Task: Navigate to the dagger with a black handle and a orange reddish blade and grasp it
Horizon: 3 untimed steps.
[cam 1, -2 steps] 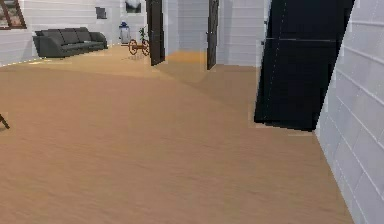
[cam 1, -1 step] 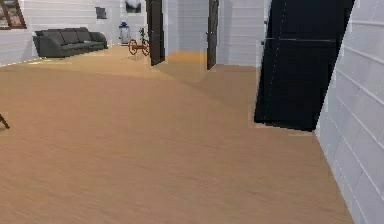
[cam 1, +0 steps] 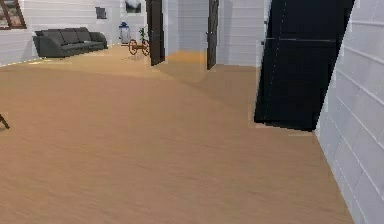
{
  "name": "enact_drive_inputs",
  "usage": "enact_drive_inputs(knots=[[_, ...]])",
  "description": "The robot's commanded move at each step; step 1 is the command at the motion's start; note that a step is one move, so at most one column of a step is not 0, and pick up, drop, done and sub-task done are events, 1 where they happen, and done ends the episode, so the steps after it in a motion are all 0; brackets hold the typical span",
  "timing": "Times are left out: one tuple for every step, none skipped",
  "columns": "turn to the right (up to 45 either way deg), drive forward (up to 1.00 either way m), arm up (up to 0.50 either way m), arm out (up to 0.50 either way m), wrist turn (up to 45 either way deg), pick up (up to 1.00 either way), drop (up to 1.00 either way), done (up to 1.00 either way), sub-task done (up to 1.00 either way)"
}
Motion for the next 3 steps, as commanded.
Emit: enact_drive_inputs(knots=[[0.0, 0.00, 0.00, 0.00, 0.0, 1.00, 0.00, 0.00, 0.00], [0.0, 0.00, 0.10, 0.00, 0.0, 0.00, 0.00, 0.00, 0.00], [0.0, 0.00, 0.00, 0.00, 0.0, 0.00, 0.00, 1.00, 0.00]])
